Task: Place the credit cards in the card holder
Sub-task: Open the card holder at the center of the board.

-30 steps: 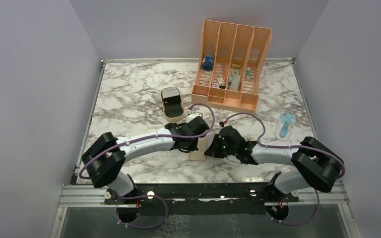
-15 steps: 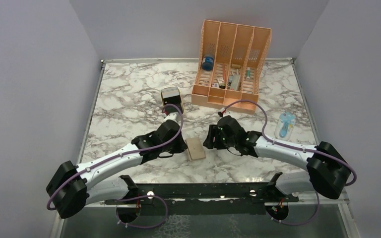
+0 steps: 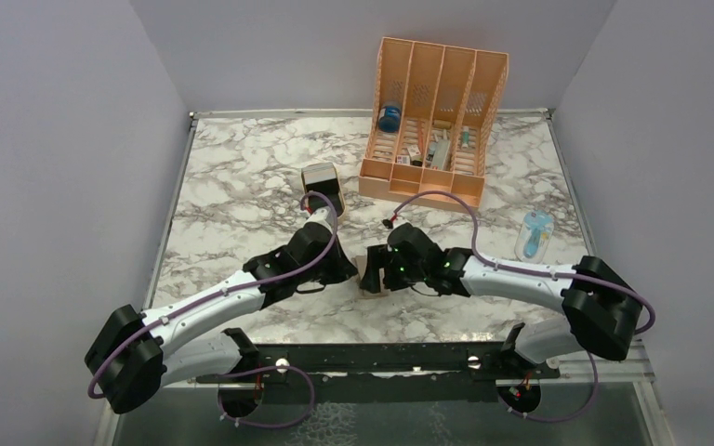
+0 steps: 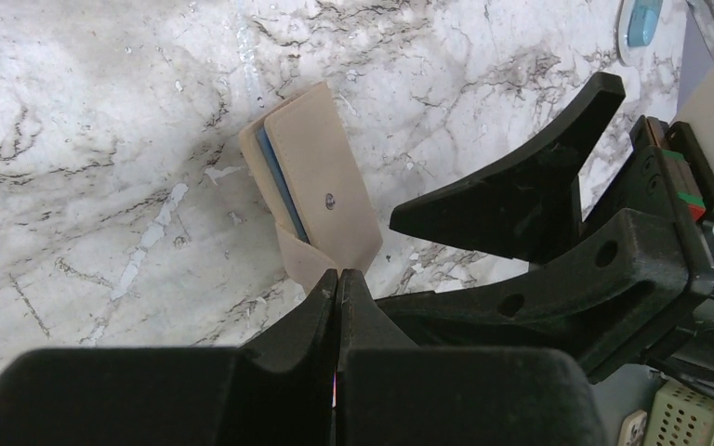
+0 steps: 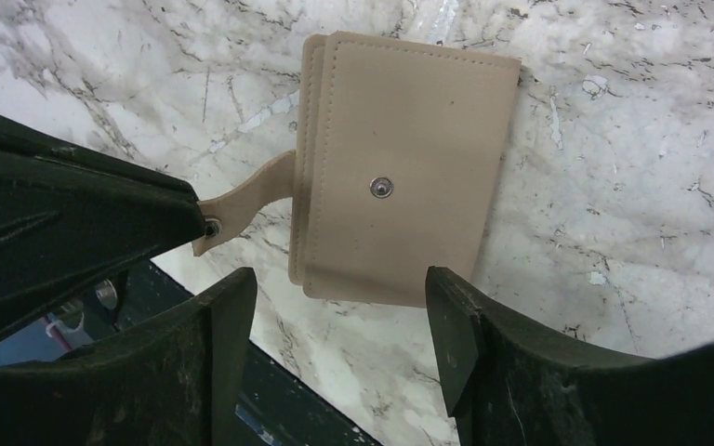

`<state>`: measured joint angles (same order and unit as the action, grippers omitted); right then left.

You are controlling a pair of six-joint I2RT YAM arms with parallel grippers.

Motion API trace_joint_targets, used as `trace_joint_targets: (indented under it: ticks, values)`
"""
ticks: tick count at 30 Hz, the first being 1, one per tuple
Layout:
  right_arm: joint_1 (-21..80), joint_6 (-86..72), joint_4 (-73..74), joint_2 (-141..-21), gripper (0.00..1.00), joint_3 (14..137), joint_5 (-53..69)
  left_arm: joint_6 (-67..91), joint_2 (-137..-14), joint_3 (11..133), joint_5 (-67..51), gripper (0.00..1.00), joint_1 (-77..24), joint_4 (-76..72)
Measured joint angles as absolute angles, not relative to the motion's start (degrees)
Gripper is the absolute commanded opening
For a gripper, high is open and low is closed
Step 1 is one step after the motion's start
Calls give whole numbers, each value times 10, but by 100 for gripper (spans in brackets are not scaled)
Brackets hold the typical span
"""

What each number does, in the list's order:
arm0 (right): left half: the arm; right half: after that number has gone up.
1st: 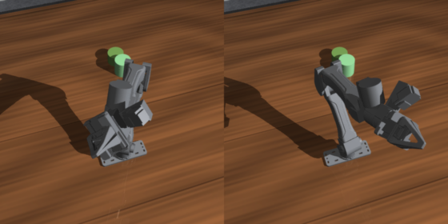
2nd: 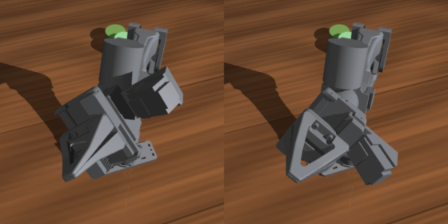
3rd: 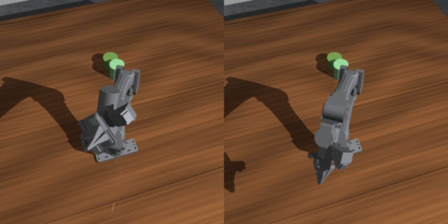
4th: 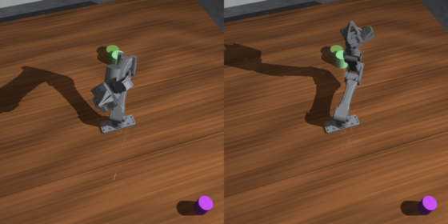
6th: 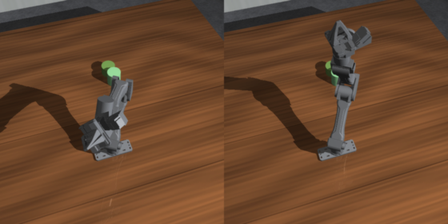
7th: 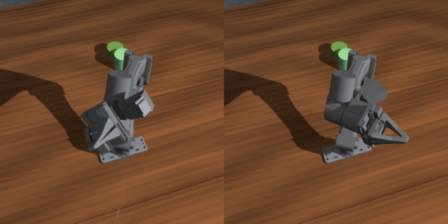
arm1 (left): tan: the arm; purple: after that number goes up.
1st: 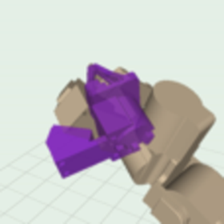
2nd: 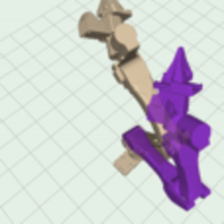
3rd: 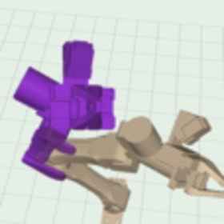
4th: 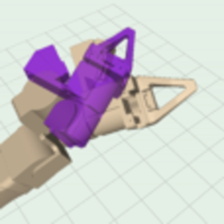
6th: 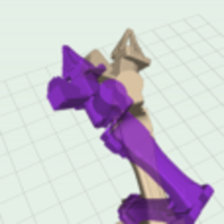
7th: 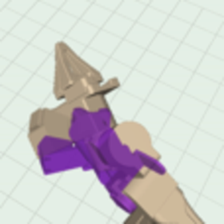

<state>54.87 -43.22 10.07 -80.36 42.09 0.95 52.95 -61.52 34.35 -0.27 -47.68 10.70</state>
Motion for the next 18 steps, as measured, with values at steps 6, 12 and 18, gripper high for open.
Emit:
trace_joint_targets:
  ticks: [6, 12, 18]
  values:
    - [552, -428, 108, -817, 68, 432, 3, 532, -615, 343, -6, 0, -477, 105]
    - [555, -421, 108, -833, 68, 433, -2, 533, -615, 343, -6, 0, -477, 105]
    - [560, -419, 109, -845, 67, 438, -3, 533, -615, 343, -7, 0, -477, 105]
